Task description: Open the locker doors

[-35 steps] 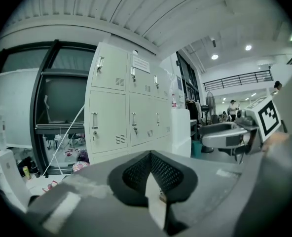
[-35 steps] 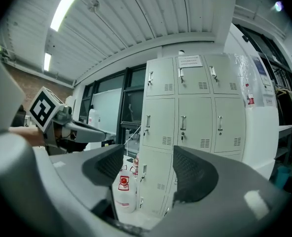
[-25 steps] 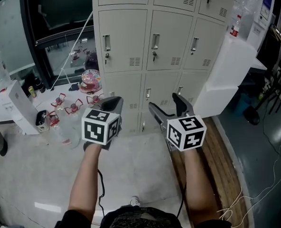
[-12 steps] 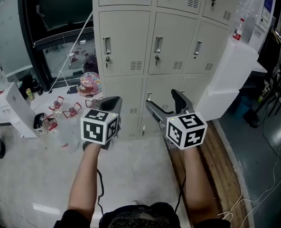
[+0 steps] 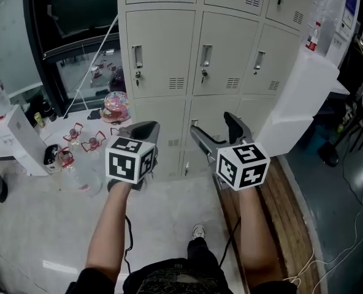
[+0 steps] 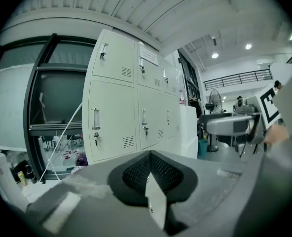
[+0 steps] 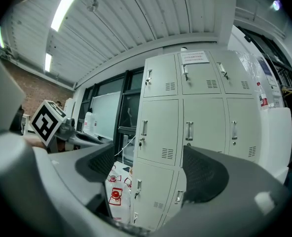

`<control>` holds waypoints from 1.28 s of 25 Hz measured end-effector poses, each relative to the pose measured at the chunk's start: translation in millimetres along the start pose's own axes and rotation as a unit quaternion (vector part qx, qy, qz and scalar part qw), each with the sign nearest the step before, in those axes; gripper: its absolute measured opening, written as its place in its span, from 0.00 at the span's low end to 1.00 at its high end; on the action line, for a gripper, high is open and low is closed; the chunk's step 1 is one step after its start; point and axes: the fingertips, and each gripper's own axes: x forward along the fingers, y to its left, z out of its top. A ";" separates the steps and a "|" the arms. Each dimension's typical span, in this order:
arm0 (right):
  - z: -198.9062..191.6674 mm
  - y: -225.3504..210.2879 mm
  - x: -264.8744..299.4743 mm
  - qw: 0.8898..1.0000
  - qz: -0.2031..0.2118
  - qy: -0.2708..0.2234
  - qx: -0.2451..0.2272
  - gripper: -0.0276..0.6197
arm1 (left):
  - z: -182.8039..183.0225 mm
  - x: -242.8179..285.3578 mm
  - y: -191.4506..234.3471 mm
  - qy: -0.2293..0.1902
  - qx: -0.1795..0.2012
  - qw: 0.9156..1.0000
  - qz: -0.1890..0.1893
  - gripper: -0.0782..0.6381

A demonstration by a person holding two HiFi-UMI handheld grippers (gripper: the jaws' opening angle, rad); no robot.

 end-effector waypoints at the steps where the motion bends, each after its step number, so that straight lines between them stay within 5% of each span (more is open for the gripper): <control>1: -0.8 -2.8 3.7 1.000 0.002 0.000 0.000 0.69 | 0.5 3.0 1.9 0.000 0.000 1.000 0.003 0.11; 32: 3.8 -136.6 193.2 0.994 0.113 -0.003 -0.004 0.69 | 53.8 176.1 72.9 0.004 -0.010 0.995 0.095 0.11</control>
